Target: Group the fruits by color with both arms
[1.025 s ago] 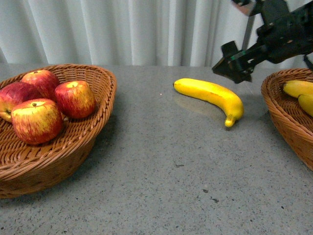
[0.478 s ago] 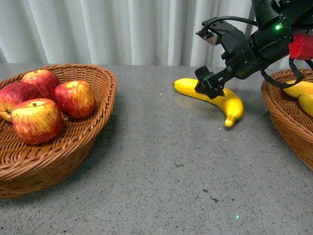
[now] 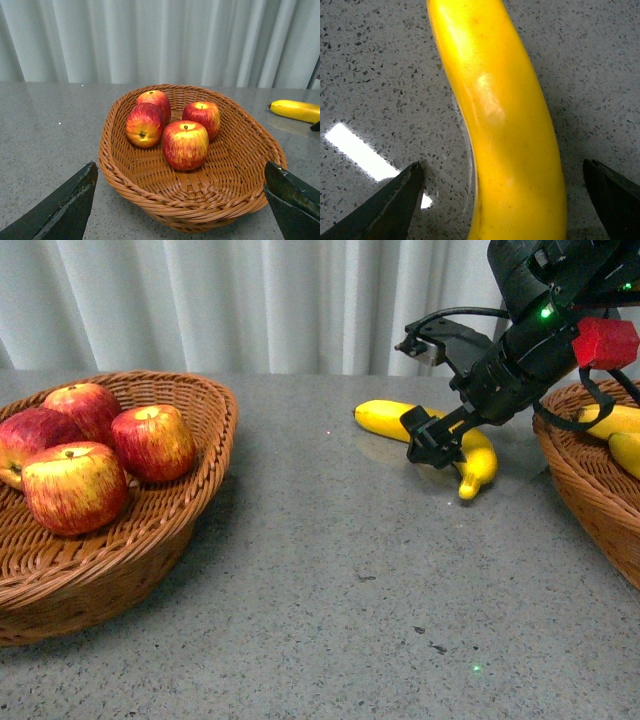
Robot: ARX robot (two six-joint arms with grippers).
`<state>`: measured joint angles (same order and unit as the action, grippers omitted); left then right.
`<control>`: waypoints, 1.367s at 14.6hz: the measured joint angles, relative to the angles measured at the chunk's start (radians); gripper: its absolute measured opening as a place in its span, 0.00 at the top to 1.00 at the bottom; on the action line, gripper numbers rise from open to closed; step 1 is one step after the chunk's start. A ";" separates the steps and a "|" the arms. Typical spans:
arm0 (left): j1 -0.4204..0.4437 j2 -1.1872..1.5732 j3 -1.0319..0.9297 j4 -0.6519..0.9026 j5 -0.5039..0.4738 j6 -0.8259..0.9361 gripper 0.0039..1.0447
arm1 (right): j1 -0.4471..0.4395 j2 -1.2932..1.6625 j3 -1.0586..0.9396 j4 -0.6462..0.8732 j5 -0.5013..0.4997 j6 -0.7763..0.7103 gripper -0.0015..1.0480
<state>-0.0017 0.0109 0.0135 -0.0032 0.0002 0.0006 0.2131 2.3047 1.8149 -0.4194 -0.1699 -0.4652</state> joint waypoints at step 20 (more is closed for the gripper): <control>0.000 0.000 0.000 0.000 0.000 0.000 0.06 | -0.433 -0.834 -0.950 0.431 -0.139 0.055 0.67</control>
<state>-0.0017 0.0109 0.0132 -0.0032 -0.0002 0.0006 -0.2203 1.4712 0.8650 0.0113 -0.3092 -0.4103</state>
